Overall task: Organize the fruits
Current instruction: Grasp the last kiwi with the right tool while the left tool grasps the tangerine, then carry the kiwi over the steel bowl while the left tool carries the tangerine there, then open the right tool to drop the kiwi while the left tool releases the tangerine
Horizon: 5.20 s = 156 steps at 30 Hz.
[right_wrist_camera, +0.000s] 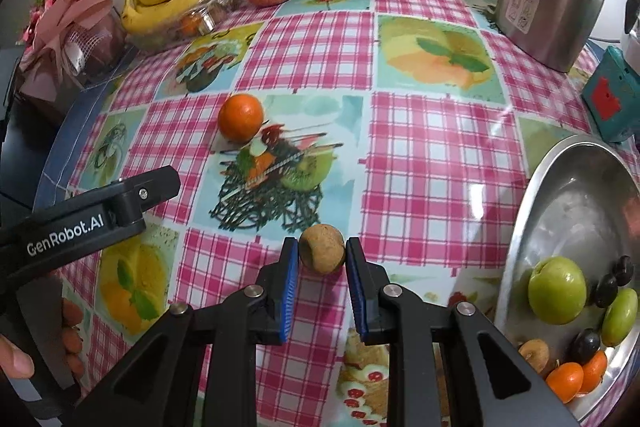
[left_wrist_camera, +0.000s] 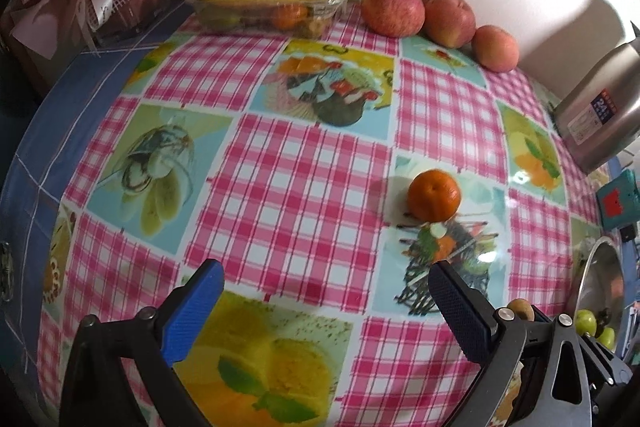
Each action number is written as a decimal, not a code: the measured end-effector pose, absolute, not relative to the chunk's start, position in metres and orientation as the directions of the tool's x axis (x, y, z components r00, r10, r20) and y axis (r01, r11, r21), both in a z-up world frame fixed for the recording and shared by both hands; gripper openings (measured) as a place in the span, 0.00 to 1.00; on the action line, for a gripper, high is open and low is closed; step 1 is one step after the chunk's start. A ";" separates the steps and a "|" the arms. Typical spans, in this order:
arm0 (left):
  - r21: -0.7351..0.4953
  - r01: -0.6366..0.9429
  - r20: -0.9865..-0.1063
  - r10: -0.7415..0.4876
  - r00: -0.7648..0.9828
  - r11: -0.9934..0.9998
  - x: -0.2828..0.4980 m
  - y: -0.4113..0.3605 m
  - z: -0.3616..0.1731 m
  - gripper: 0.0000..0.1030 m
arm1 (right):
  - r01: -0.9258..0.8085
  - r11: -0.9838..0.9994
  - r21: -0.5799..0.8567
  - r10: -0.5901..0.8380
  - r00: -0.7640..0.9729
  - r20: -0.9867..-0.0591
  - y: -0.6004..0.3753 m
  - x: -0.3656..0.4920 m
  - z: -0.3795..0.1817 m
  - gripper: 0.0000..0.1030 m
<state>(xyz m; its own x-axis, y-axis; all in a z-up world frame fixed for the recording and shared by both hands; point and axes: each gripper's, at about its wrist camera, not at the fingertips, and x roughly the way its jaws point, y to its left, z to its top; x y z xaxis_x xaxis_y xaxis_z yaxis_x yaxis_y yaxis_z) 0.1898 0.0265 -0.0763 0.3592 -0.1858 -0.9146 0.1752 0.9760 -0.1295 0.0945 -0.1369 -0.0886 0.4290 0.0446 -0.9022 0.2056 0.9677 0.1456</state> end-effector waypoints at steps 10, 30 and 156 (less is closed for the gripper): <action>-0.169 0.250 -0.875 -0.262 0.408 0.954 0.191 0.007 -0.066 1.00 | 0.248 0.958 0.146 0.012 0.471 -0.882 -0.160 0.100 -0.076 0.24; -0.177 0.346 -0.858 -0.317 0.404 0.921 0.210 -0.050 -0.084 0.55 | 0.315 0.924 0.217 0.026 0.515 -0.857 -0.195 0.103 -0.071 0.24; 0.041 0.356 -0.885 -0.131 0.446 0.934 0.080 -0.054 -0.057 1.00 | 0.510 0.846 0.153 -0.087 0.416 -0.905 -0.229 -0.032 -0.061 0.74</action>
